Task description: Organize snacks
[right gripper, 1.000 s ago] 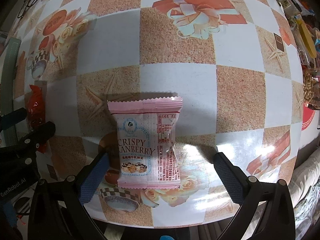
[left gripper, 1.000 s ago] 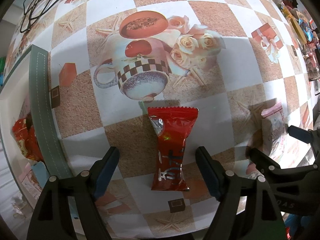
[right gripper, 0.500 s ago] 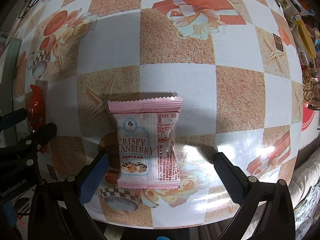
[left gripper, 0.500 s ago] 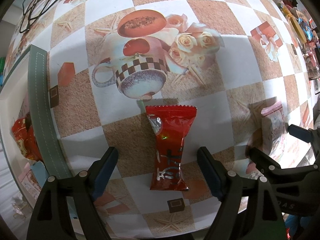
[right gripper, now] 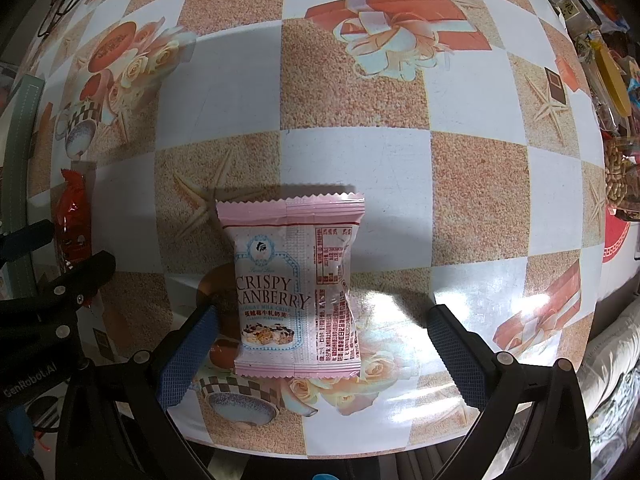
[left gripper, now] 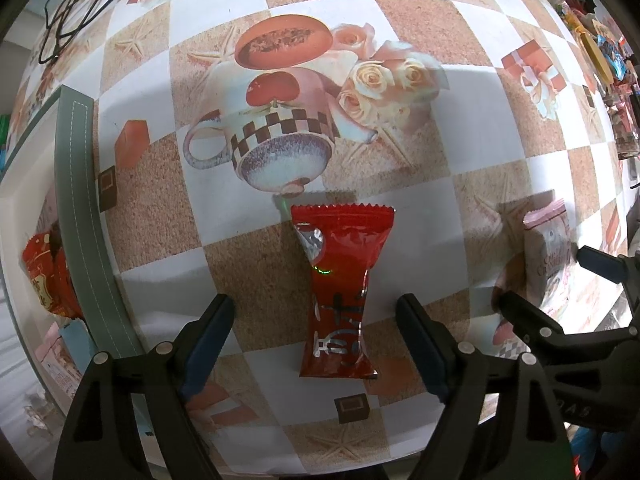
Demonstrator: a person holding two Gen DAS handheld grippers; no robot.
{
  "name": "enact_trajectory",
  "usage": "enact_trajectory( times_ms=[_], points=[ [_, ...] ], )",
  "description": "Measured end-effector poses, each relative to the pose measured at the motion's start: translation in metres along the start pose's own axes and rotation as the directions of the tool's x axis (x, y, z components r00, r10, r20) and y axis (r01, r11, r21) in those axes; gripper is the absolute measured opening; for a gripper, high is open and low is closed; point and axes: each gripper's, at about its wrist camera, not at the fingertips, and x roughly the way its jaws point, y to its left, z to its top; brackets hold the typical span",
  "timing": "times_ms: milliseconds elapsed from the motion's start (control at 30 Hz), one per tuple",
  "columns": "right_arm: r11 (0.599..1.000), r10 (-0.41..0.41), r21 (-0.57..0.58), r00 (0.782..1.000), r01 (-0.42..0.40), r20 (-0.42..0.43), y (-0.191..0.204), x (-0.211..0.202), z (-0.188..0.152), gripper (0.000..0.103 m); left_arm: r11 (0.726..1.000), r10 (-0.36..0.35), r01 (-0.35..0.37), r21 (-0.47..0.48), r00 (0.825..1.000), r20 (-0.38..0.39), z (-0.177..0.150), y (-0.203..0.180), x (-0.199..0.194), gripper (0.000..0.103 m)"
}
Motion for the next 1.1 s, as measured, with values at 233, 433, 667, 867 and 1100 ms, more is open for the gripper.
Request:
enact_trajectory(
  times_ms=[233,433,667,867,1100],
  points=[
    [1.000,0.000,0.000,1.000,0.000,-0.001,0.000,0.000,0.000,0.103,1.000,-0.001,0.001,0.000,1.000,-0.001,0.000,-0.001,0.001,0.087],
    [1.000,0.000,0.000,1.000,0.000,0.000,0.000,0.000,0.000,0.103,1.000,-0.001,0.001,0.003,1.000,-0.001,-0.004,0.001,0.001,0.087],
    [1.000,0.000,0.000,1.000,0.000,0.001,0.000,0.000,0.000,0.103,1.000,-0.001,0.001,0.002,1.000,-0.002,-0.002,0.001,0.000,0.087],
    [1.000,0.000,0.000,1.000,0.000,0.000,0.000,0.000,0.000,0.103,1.000,0.002,-0.002,-0.002,1.000,-0.004,-0.004,0.002,0.001,0.088],
    [1.000,0.000,0.000,1.000,0.000,0.000,0.000,0.000,0.000,0.103,1.000,0.028,-0.028,0.005,1.000,-0.003,-0.010,0.006,0.000,0.089]
  ],
)
